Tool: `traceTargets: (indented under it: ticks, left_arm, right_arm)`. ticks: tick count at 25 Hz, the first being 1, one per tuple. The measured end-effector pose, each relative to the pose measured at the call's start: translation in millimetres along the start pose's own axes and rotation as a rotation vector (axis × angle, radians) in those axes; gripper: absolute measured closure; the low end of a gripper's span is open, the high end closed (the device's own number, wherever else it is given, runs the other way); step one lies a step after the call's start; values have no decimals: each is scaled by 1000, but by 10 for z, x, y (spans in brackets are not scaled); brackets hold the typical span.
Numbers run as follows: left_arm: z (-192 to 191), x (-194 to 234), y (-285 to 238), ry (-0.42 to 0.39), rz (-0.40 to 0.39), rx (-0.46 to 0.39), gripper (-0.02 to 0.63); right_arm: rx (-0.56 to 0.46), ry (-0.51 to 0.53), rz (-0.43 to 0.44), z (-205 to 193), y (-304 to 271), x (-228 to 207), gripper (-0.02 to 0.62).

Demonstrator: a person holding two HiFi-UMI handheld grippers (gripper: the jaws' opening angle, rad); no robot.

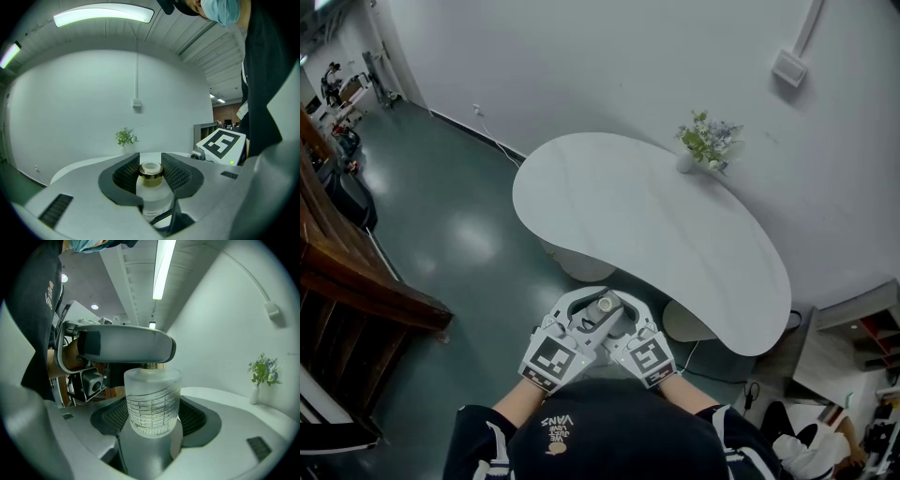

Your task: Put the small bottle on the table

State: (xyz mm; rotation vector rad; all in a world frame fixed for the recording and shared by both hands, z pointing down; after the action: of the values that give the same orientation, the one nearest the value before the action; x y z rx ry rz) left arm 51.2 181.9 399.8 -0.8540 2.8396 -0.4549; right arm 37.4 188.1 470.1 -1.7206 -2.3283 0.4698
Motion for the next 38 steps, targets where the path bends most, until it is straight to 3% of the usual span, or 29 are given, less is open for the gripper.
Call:
traceTargets:
  ticks: [8,18,23,38]
  left_arm:
    - [191,351,-660,28,79,-7,449]
    - [195,855,-982,54,150,0,449]
    - [131,1227,-1087,75,131,-3,449]
    - [15,2528,-1559,51,-13,16,449]
  right_arm:
    - [2,51,77,46,-115,-763,310]
    - [-10,71,142,127,-502,-1191,310]
    - [5,71,133,175,-827,-1379,310]
    - [-21,6,0,436,-1947,-2148,310]
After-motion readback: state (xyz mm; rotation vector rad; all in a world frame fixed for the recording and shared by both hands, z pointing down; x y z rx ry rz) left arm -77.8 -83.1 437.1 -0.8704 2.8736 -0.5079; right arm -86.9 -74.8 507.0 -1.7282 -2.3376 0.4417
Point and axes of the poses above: the fingertips, and each gripper's own axes: y backward along the fingers, x to its left, z out of its top, the point moved 2 cm from there along y, backward along the fingers, and after that the axes turned 7 degrees about x, right-handed, at the moved point
